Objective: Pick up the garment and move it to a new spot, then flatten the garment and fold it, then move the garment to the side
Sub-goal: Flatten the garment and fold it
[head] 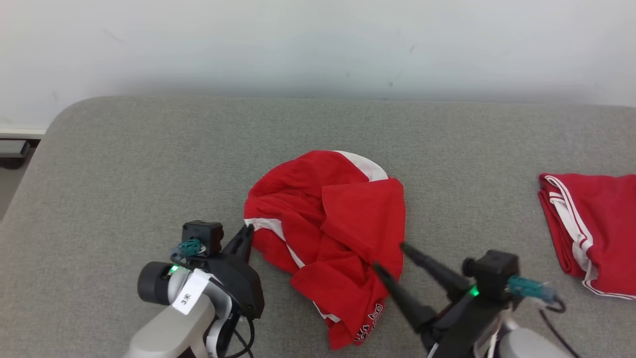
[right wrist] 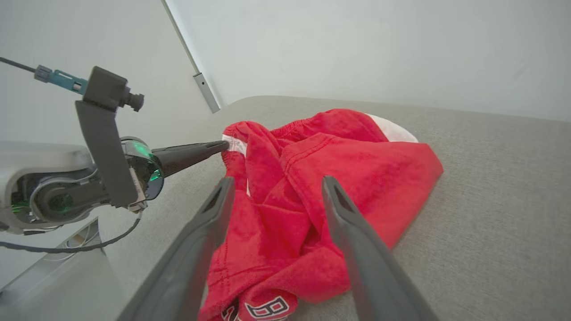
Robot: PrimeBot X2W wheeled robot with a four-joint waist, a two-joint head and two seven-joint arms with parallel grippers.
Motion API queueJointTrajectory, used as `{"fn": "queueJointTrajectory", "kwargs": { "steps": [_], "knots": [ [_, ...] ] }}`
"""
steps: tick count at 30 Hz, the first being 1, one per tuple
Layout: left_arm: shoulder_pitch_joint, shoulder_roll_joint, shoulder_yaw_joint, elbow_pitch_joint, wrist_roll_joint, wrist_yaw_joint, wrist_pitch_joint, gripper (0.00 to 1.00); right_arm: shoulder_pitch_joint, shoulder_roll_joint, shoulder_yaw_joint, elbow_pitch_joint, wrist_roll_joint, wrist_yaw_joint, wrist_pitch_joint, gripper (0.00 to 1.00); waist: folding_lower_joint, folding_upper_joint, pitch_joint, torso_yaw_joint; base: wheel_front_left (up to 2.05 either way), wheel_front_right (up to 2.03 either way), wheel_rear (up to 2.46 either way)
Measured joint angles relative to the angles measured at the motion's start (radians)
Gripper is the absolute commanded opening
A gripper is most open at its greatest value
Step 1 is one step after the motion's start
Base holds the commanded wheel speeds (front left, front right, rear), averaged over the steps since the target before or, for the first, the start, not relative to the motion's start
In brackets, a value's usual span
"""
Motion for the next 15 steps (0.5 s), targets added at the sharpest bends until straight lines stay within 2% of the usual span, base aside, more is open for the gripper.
{"fn": "queueJointTrajectory", "kwargs": {
  "steps": [8, 15],
  "knots": [
    [0.001, -0.025, -0.001, -0.007, 0.011, 0.001, -0.007, 0.00, -0.030, 0.001, 0.105, 0.010, 0.033, 0.000, 0.076, 1.00, 0.0000, 0.0000, -0.002, 0.027, 0.00, 0.00, 0.00],
    [0.003, -0.030, 0.002, -0.010, 0.015, 0.008, -0.009, 0.00, -0.062, 0.003, 0.183, 0.100, 0.029, 0.001, 0.159, 1.00, 0.0000, 0.0000, 0.000, 0.043, 0.00, 0.00, 0.00]
  ]
}}
